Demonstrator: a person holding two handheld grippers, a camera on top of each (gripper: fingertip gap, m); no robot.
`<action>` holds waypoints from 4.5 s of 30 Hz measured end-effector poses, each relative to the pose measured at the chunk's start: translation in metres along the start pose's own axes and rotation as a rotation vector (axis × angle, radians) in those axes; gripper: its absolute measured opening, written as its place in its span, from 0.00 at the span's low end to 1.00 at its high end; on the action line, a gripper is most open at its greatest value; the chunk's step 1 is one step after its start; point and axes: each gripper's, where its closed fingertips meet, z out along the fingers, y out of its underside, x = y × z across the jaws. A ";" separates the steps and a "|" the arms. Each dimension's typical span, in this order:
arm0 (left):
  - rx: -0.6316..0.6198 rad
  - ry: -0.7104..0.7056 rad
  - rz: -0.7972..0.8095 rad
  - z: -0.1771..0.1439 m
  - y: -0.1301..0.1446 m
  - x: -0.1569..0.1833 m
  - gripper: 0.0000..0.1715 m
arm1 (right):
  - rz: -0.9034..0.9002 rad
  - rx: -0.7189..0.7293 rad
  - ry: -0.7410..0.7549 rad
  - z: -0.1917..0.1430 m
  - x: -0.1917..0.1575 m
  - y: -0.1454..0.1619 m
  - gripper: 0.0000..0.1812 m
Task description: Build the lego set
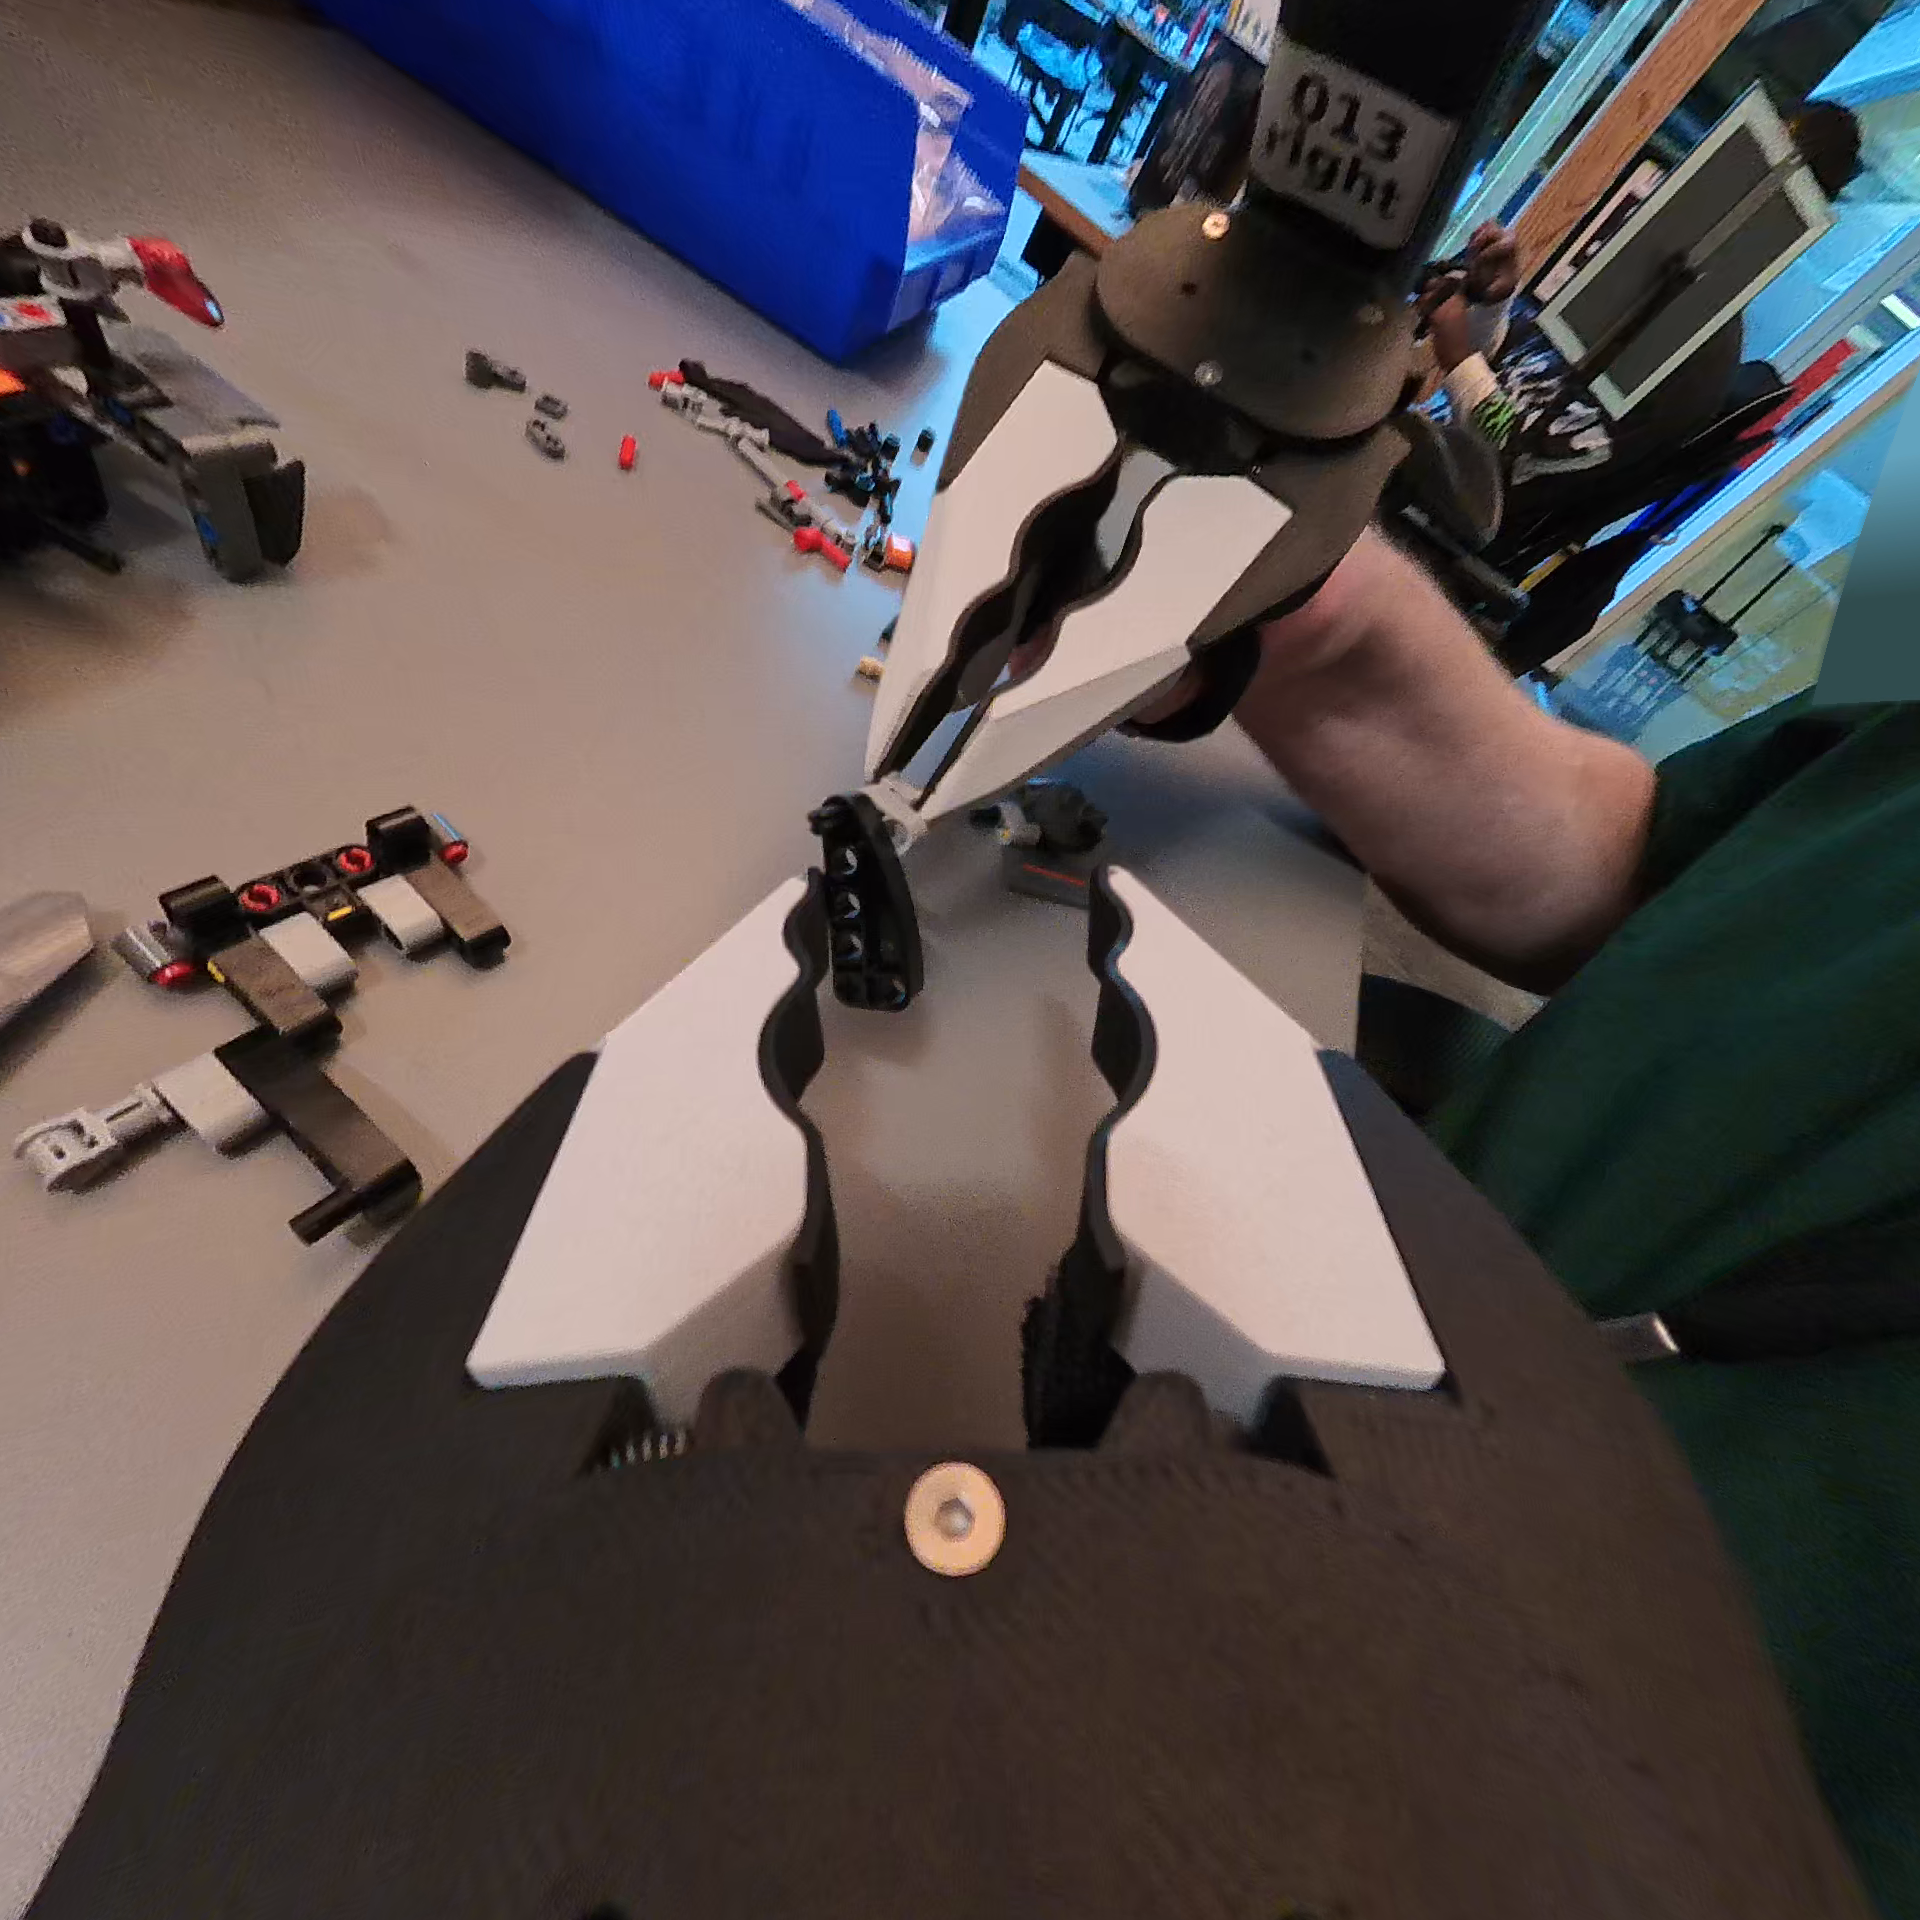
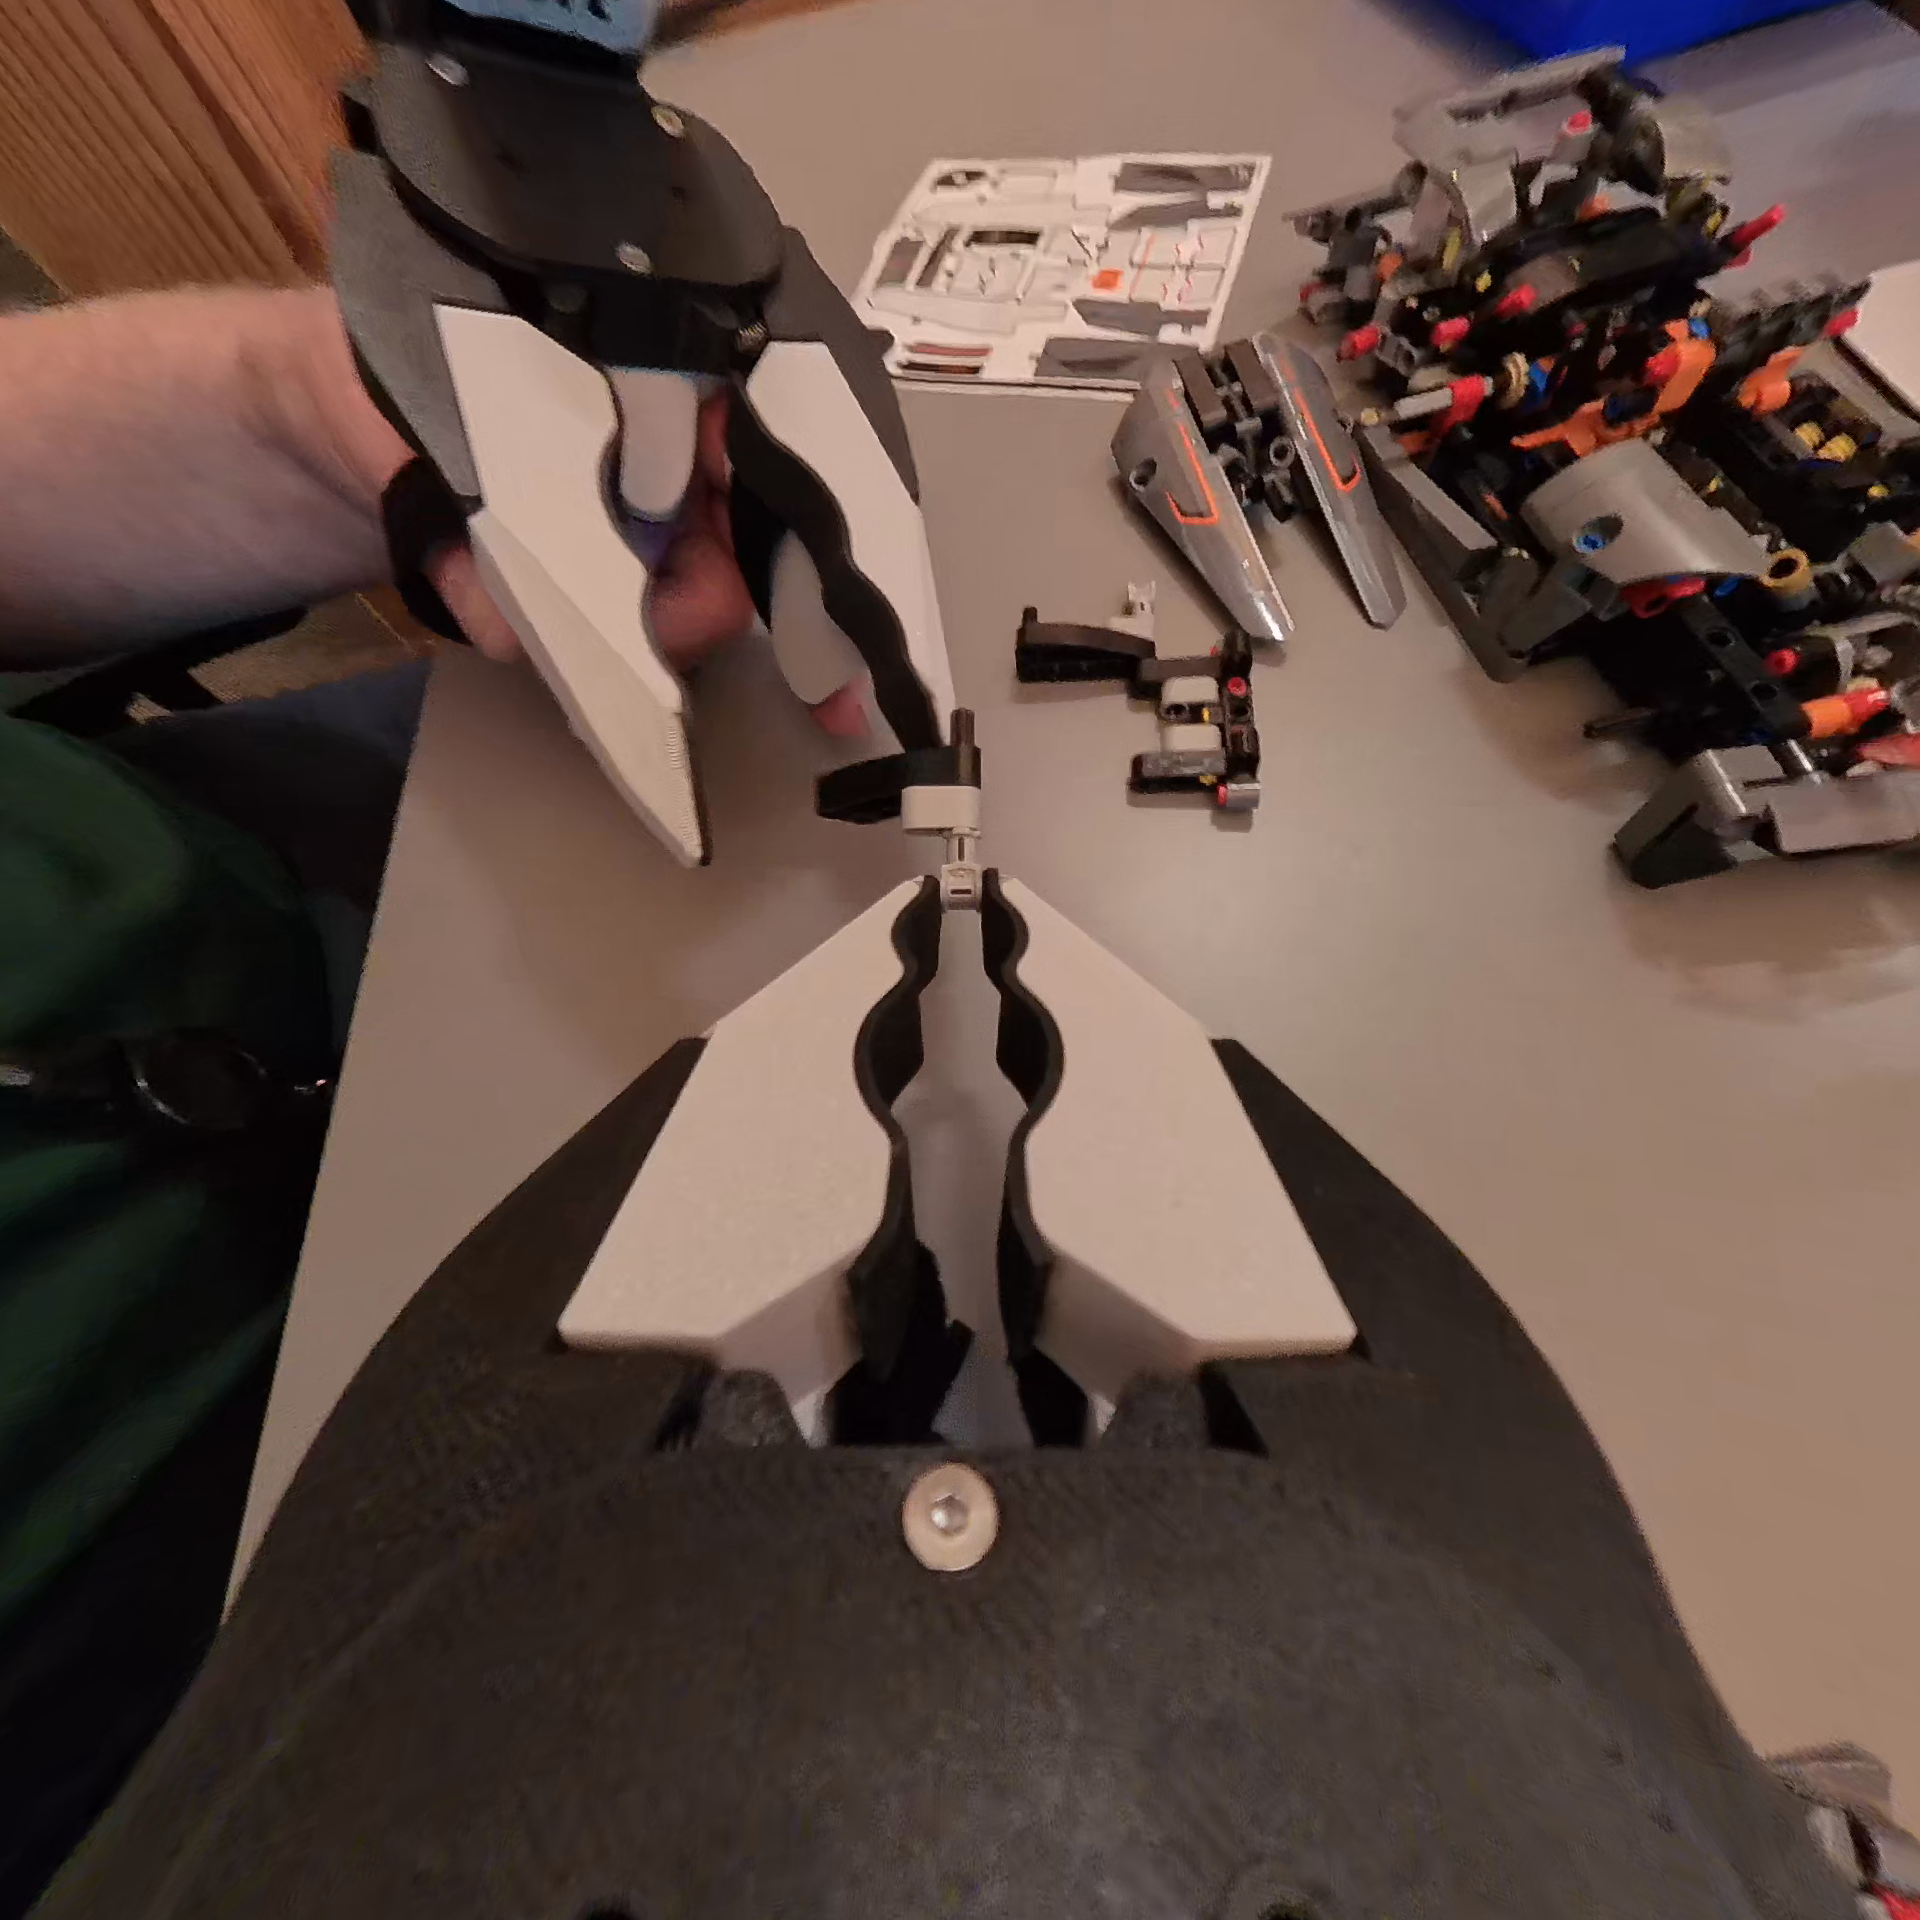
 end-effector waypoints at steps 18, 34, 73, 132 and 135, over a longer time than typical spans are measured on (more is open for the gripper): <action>-0.274 -0.255 0.161 0.007 0.035 -0.026 0.30 | -0.060 -0.348 0.127 0.025 0.016 0.042 0.03; -0.302 -0.308 0.202 0.004 0.040 -0.029 0.29 | -0.019 -0.271 0.071 0.000 0.022 0.033 0.07; -0.203 -0.393 0.372 -0.065 0.025 -0.070 0.27 | -0.013 -0.186 0.240 -0.023 0.009 0.011 0.07; 0.190 -0.405 0.351 -0.083 -0.040 -0.086 0.24 | -0.018 -0.208 0.292 -0.004 -0.004 0.004 0.20; 0.195 -0.401 0.343 -0.084 -0.041 -0.087 0.25 | -0.018 -0.219 0.286 -0.001 -0.004 0.005 0.20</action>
